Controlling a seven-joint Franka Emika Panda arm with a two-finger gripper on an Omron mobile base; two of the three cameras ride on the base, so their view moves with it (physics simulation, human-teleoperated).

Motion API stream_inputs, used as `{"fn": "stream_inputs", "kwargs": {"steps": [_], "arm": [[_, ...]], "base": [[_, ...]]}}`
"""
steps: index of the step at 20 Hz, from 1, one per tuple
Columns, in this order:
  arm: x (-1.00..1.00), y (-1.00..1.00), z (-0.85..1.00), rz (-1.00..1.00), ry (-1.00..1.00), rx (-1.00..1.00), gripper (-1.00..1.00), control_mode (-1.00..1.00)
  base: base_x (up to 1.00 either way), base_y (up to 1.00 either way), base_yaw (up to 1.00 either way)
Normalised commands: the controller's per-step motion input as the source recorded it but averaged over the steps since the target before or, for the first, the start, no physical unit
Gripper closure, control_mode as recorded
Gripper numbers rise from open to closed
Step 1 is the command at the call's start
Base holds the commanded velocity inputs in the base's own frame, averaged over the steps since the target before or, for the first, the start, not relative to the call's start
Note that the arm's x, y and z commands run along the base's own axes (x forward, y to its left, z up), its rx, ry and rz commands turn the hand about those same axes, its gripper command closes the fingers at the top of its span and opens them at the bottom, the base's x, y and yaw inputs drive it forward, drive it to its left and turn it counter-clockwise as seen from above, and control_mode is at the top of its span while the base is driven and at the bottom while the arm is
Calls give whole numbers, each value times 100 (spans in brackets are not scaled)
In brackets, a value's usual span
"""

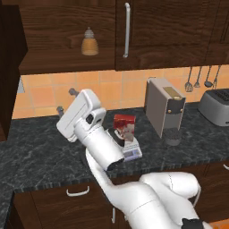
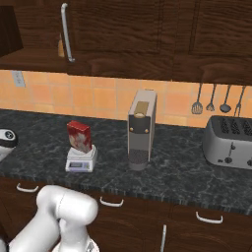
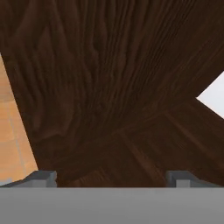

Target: Pick the cereal and place it on the digital scale for weighing, and close the cabinet.

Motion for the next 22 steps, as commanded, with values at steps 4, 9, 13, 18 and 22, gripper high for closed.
{"fn": "stream_inputs", "kwargs": {"steps": [4,9,13,18,22], "arm": [[0,98,-51,0,-4,0,-100,-100],[0,100,-22,-6,-11,-4,-100,-100],[0,100,-15,-16,-2,-5,-100,-100],[-2,92,-21,-12,-4,-10,-100,-100],[-18,66,-15,-5,-14,-12,-100,-100]], "base": [[0,0,0],[0,0,0],[0,0,0],[0,0,0],[0,0,0]]}}
